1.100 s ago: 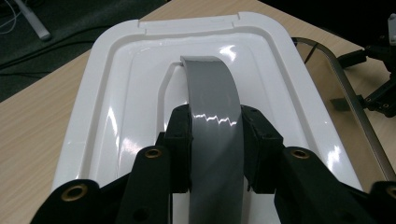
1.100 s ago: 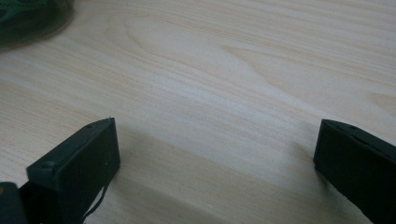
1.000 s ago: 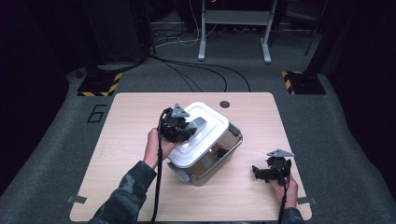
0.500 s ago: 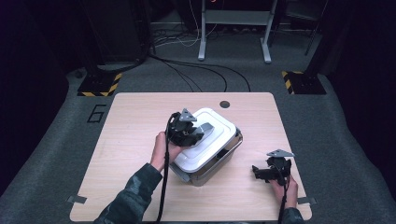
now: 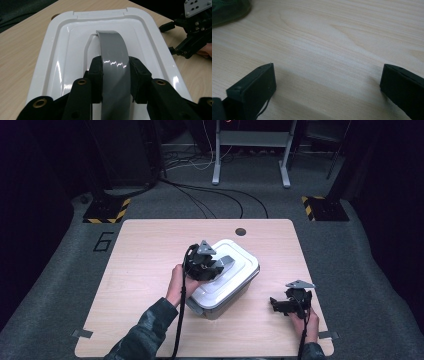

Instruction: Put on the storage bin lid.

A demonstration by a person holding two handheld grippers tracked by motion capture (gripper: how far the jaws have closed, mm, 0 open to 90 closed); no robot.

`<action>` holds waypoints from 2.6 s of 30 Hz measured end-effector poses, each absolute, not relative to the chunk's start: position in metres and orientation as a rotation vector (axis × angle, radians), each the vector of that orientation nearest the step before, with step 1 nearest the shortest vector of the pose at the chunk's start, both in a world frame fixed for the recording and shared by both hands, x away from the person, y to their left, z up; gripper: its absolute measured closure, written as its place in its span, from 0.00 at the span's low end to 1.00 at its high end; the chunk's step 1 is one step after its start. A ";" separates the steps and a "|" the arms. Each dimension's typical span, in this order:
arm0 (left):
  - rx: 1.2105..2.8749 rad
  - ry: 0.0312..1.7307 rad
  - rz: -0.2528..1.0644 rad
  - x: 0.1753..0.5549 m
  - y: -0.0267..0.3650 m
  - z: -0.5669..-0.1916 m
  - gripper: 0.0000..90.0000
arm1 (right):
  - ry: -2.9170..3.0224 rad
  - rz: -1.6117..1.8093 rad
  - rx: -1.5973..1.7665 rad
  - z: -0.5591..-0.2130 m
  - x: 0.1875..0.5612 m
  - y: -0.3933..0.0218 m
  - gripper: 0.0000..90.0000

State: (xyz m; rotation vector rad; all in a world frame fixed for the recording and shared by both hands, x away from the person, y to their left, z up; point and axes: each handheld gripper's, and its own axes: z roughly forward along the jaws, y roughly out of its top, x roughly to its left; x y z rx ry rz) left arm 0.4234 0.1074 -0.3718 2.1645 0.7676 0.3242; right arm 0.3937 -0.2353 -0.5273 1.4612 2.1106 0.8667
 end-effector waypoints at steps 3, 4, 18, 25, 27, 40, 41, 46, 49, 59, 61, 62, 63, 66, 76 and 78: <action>2.165 0.766 0.324 0.422 0.108 -0.372 0.75 | 2.111 0.866 1.461 -0.527 0.394 -0.235 0.00; 2.155 0.775 0.326 0.421 0.107 -0.373 0.75 | 2.111 0.866 1.460 -0.527 0.394 -0.235 0.00; 2.169 0.763 0.359 0.413 0.102 -0.377 0.74 | 2.109 0.867 1.462 -0.527 0.394 -0.235 0.00; 2.181 0.752 0.397 0.409 0.098 -0.379 0.74 | 2.111 0.867 1.461 -0.527 0.394 -0.235 0.00; 2.182 0.751 0.404 0.409 0.097 -0.379 0.74 | 2.111 0.867 1.461 -0.527 0.394 -0.235 0.00; 2.158 0.770 0.405 0.411 0.109 -0.365 0.40 | 2.111 0.867 1.461 -0.527 0.394 -0.235 0.00; 2.157 0.773 0.403 0.410 0.111 -0.363 0.38 | 2.111 0.867 1.461 -0.527 0.394 -0.235 0.00; 2.155 0.795 0.425 0.411 0.123 -0.353 0.21 | 2.107 0.867 1.463 -0.527 0.394 -0.235 0.00; 2.131 0.830 0.435 0.410 0.133 -0.349 0.17 | 2.107 0.867 1.463 -0.527 0.393 -0.235 0.00; 2.066 0.926 0.502 0.410 0.180 -0.341 0.11 | 2.108 0.867 1.463 -0.527 0.394 -0.235 0.00; 2.054 0.947 0.514 0.410 0.188 -0.341 0.10 | 2.110 0.866 1.461 -0.527 0.394 -0.235 0.00; 2.052 0.958 0.517 0.409 0.193 -0.341 0.10 | 2.109 0.866 1.462 -0.527 0.394 -0.235 0.00; 2.046 0.971 0.525 0.409 0.199 -0.341 0.10 | 2.110 0.866 1.461 -0.527 0.394 -0.235 0.00; 2.031 0.998 0.541 0.407 0.212 -0.342 0.10 | 2.110 0.866 1.461 -0.527 0.394 -0.235 0.00; 2.003 1.067 0.550 0.403 0.244 -0.347 0.09 | 2.110 0.866 1.461 -0.527 0.394 -0.235 0.00; 1.994 1.081 0.550 0.402 0.249 -0.349 0.08 | 2.109 0.866 1.462 -0.527 0.394 -0.235 0.00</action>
